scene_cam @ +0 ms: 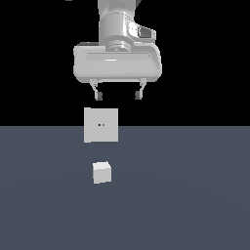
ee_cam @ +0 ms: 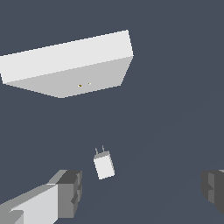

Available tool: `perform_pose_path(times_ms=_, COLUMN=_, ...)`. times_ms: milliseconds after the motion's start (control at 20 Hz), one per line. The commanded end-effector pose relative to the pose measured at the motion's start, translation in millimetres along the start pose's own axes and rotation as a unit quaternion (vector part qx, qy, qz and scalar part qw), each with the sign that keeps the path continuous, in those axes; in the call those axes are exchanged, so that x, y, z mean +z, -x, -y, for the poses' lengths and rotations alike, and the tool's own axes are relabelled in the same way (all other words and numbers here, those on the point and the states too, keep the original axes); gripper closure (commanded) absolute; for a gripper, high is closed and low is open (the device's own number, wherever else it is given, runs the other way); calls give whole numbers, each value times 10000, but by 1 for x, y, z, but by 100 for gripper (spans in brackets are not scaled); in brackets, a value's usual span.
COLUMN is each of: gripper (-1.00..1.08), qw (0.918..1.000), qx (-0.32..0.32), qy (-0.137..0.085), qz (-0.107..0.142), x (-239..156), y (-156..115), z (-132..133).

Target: Plug the charger into the wall socket.

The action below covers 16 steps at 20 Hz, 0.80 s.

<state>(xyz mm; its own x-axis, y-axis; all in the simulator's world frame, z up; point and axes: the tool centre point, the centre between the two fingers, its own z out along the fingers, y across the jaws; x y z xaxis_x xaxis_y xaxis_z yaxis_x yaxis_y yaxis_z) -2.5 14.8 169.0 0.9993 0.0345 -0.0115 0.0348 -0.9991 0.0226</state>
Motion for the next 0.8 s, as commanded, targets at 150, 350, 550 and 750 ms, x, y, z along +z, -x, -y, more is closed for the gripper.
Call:
perform_pose_path(times_ms=150, gripper=-92, qw=10000, qx=-9, qy=-2, qz=-13, x=1, y=1, z=0)
perform_pose_path(times_ms=350, gripper=-92, qw=10000, qx=-50, qy=-13, qz=-71, x=3, y=3, z=1)
perform_pose_path(times_ms=550, gripper=-92, qw=9998, qx=-122, qy=-31, qz=-176, x=8, y=7, z=3)
perform_pose_path(times_ms=750, gripper=-92, qw=9992, qx=-227, qy=-57, qz=-328, x=15, y=13, z=6)
